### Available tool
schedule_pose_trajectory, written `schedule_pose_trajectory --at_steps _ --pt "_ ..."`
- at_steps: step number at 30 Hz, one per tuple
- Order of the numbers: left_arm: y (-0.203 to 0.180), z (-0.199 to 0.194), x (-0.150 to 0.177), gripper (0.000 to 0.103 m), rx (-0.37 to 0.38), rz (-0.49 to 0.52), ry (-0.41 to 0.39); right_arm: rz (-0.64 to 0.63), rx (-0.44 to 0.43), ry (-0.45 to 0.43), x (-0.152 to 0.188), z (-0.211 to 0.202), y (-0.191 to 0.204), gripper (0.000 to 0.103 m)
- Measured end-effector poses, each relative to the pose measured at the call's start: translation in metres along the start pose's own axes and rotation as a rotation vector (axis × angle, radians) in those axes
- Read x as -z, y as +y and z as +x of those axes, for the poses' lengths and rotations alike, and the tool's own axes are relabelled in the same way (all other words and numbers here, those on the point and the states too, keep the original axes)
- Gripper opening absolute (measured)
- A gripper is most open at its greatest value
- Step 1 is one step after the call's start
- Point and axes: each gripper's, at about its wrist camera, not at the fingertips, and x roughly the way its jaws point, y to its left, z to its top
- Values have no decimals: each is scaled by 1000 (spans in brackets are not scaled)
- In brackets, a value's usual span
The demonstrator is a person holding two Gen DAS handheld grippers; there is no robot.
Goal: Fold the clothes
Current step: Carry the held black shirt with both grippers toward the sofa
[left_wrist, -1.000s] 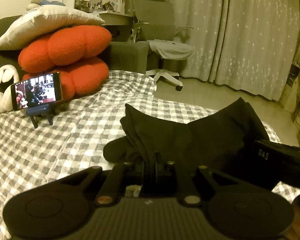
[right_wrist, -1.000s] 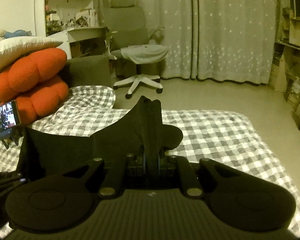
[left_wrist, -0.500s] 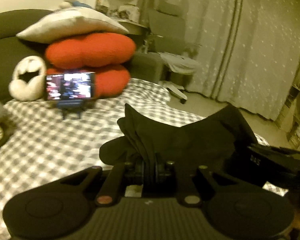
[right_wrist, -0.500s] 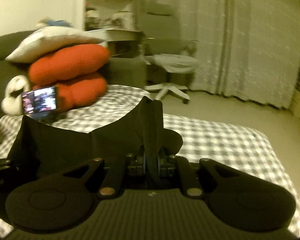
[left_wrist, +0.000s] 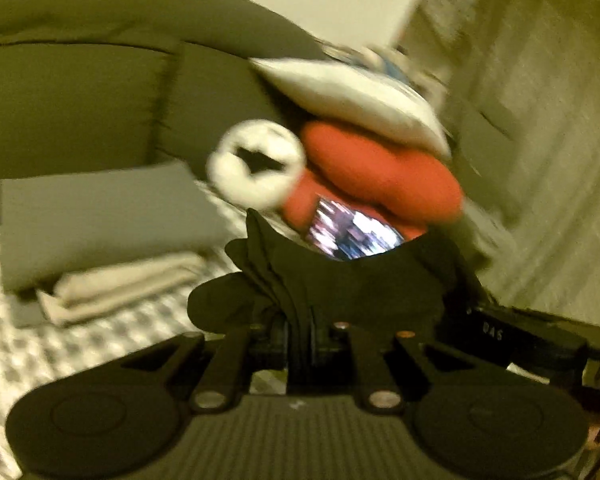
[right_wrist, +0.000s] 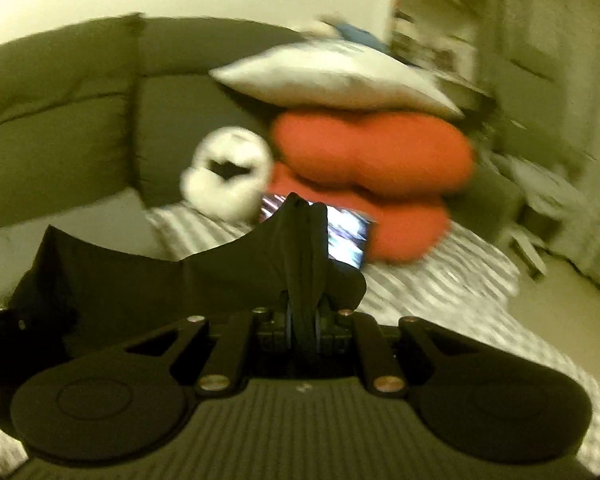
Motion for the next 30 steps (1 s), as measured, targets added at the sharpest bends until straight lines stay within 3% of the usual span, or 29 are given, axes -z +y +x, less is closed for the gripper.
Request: schedule_pose_trajectory --at_steps 9,16,24,30 --pt "95 -3 -63 9 -79 -158 -105 -48 -263 -66 -54 66 84 11" --pt "154 9 -80 9 -136 -234 -153 -60 -424 -58 -77 116 132 11" --pt "191 39 -72 9 -133 -242 -129 -8 -497 -1 -67 172 145 11" --pt "204 51 -69 9 -120 -243 -136 20 -515 8 -57 178 144 11"
